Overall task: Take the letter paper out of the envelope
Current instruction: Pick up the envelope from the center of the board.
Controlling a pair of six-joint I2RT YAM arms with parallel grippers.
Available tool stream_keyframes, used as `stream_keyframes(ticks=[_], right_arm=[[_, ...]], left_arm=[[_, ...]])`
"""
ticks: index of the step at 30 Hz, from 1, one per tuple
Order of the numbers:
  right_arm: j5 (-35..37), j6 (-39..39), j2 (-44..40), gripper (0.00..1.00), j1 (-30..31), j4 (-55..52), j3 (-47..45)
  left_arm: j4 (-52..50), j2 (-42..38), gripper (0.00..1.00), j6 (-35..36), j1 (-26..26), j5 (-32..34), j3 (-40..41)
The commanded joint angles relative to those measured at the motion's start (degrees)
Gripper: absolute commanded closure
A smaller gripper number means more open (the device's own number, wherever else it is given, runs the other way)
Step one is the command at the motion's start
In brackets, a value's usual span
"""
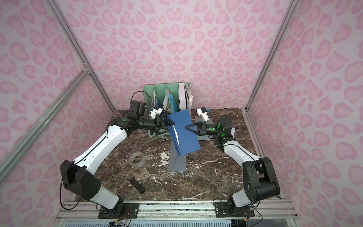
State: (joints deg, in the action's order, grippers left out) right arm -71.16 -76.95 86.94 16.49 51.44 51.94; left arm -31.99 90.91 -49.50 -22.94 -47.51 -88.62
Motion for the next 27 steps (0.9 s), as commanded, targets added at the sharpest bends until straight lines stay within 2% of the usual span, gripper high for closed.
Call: stream_keyframes(ticks=[1,4,6,9,13,17,21,27], right_arm=[[-0.53,-6.11,0.58,0.97,-0.05,8.39,0.57],[-0.42,-7.33,0.91,0.96,-0.59,9.12,1.03],[-0.41,-9.0,1.29,0.97,-0.8,10.86,1.19],[-0.29,-12.24,1.89,0.97,-0.76,14.4,0.86],[1.74,-21.09,3.04,0.97,-1.05,25.35,-0.87],[3.55,-30.83,5.91,0.97,-1.14,37.62,-1.92],[6.18,-40.97,9.37,0.97,-1.83,50.08,-1.78],[4.9,-38.8,8.78,0.96,-1.38,46.82,0.34]], left_arm=[[2.9,0.24,0.35,0.63,0.18,-2.81,-1.22],[1.16,0.58,0.49,1.51,0.73,-2.14,-1.82],[1.11,-0.2,0.55,2.07,1.2,-0.79,-1.13],[6.18,-1.09,0.62,-0.16,2.16,-1.56,0.91],[11.86,-0.77,0.73,-2.89,2.55,-3.96,1.34],[18.59,0.4,0.76,-6.92,2.55,-7.52,1.91],[20.05,0.73,0.78,-7.44,2.55,-9.07,2.22],[21.75,1.78,0.78,-8.69,2.37,-9.11,2.06]])
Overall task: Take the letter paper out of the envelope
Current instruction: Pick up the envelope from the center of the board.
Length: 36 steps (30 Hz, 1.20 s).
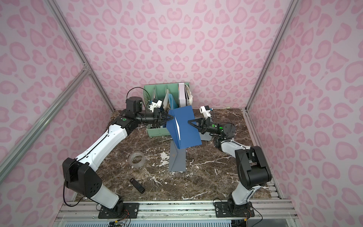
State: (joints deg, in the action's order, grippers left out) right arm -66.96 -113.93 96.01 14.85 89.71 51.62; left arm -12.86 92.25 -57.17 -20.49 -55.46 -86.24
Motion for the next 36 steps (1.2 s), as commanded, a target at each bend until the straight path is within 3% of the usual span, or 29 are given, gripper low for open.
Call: stream_keyframes(ticks=[1,8,13,19,25,28,30,32,34,36], right_arm=[[0.74,-1.82,-0.37,0.96,0.28,8.42,0.68],[0.86,-1.73,-0.73,0.96,0.79,7.93,0.97],[1.08,-1.95,-0.61,0.96,0.59,7.93,1.46],[1.21,-2.0,-0.46,0.96,0.41,8.2,0.69],[1.19,-0.06,-1.3,0.9,-0.94,5.91,-1.07],[0.69,3.64,-2.31,0.77,-1.96,1.07,-2.31],[0.2,13.13,-4.83,0.66,-3.06,-11.02,-3.11],[1.08,33.85,-9.57,0.56,-3.94,-40.5,-0.67],[13.21,66.48,-12.76,0.43,-4.52,-88.17,11.15],[22.96,79.71,-12.01,0.41,-4.54,-107.71,18.88]], left_arm=[[2.7,0.57,0.79,-0.89,-0.16,-1.13,-0.42],[6.36,1.35,0.7,-3.1,-0.34,-1.13,-0.16],[8.67,1.3,0.75,-4.67,-0.43,-1.4,0.27],[12.86,1.1,0.99,-7.56,-0.47,-1.58,1.24],[12.92,0.74,1.0,-8.39,-0.43,-1.32,1.15],[12.6,0.42,1.0,-8.66,-0.43,-1.14,0.86],[10.76,0.22,1.0,-8.32,-0.37,-0.37,0.32],[4.8,0.26,1.0,-6.09,-0.34,1.8,-1.48],[-7.27,0.93,1.0,-1.15,-0.17,5.63,-5.15],[-16.36,1.18,1.0,2.18,0.1,10.95,-7.7]])
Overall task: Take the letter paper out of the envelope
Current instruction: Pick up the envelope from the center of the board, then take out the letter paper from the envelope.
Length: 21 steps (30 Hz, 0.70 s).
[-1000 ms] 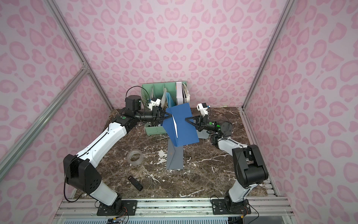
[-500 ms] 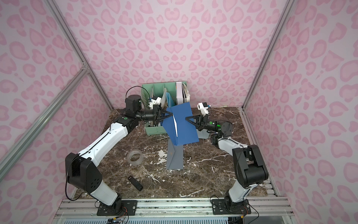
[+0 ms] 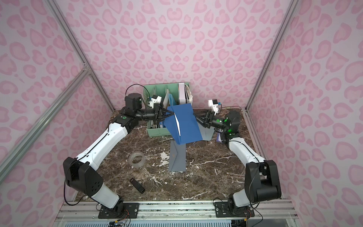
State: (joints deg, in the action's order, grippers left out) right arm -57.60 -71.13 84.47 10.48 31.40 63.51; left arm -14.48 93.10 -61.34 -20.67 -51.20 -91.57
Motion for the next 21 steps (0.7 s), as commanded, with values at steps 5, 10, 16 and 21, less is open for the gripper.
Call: stream_keyframes(ticks=[5,10,16,21], right_arm=[[25.83,43.57,-0.49,0.53,0.25,-62.34,13.02],[31.39,47.38,-2.61,0.56,8.61,-63.19,18.66],[39.74,55.52,1.94,0.73,27.12,-67.32,29.16],[46.39,59.8,9.19,0.82,34.61,-72.21,38.11]], left_arm=[[-24.01,-0.05,1.0,8.49,0.36,16.94,-3.36],[-33.07,0.58,1.0,9.0,0.28,26.08,-6.54],[-38.15,2.1,1.0,7.57,0.02,31.47,-9.92],[-38.18,2.47,1.0,6.77,-0.6,31.83,-10.83]])
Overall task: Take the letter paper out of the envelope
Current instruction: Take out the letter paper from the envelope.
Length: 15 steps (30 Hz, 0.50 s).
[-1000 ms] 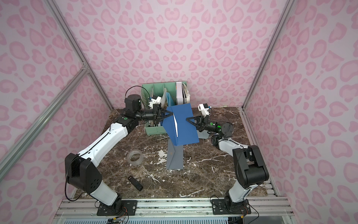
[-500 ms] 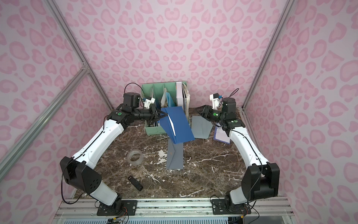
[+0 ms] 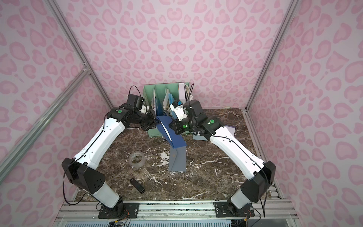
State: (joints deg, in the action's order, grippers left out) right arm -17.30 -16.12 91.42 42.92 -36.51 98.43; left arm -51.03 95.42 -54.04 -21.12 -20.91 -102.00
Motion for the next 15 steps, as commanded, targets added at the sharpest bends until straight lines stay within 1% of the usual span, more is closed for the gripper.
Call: stream_keyframes(ticks=[1,4,7,11,15], right_arm=[[7.41,5.71,3.77,0.82,3.32,-5.63,5.21],[10.41,8.2,6.94,0.82,6.17,-8.14,9.11],[12.96,9.59,8.67,0.82,8.43,-9.1,10.39],[15.15,10.03,9.31,0.82,9.08,-9.82,10.63],[17.44,11.06,9.59,0.79,9.63,-10.71,10.22]], left_arm=[[-1.45,0.21,1.0,-0.6,-0.14,1.27,-0.43],[-1.23,0.32,1.0,-0.74,-0.23,0.88,-0.4],[0.04,0.16,1.0,-1.13,-0.22,0.0,-0.1],[1.13,0.0,1.0,-1.67,-0.17,-0.84,0.03],[2.76,-0.24,1.0,-2.88,-0.14,-1.98,0.56]])
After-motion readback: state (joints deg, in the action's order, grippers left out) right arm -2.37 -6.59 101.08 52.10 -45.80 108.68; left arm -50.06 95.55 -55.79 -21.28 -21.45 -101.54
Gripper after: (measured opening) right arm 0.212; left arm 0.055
